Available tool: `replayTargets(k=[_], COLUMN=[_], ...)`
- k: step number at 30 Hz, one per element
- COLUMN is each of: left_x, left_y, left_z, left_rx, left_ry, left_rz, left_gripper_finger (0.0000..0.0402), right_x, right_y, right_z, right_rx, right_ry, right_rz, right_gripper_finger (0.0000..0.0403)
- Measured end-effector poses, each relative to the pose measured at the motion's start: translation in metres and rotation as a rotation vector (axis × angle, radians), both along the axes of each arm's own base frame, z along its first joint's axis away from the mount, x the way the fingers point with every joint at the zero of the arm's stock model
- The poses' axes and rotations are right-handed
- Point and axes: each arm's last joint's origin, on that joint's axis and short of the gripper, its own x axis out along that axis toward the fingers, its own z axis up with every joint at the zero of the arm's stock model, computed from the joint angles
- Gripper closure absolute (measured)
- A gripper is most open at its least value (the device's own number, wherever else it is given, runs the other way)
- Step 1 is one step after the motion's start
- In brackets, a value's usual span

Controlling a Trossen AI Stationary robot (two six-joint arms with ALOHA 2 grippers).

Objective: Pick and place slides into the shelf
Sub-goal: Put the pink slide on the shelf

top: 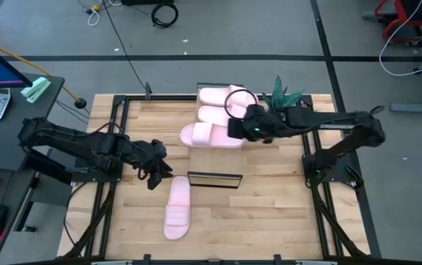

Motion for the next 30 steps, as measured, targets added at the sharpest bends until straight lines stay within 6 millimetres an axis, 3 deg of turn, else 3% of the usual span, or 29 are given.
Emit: replayTargets(k=[8,16,23,30], left_x=[-0.005,-0.012,-0.022,-0.016], left_y=[-0.013,-0.034,-0.060,-0.101], left_z=[-0.002,-0.002,-0.002,-0.002], left_rx=[-0.066,-0.145,-0.179,-0.252], left_ry=[0.041,0.069,0.074,-0.012], left_rz=[-0.048,-0.075,-0.101,-0.230], left_gripper_finger=[0.0263,0.0252,0.0251,0.0275], right_x=[-0.037,-0.054,-0.066,-0.070], right_y=[0.036,0.076,0.092,0.099], right_z=[0.020,0.017,0.013,0.013], right_rx=[-0.078,-0.120,-0.166,-0.176], right_ry=[0.019,0.069,0.101,0.111], right_rz=[0.115,0.168,0.134,0.162], right_gripper_finger=[0.0268,0.0268,0.0268,0.0268])
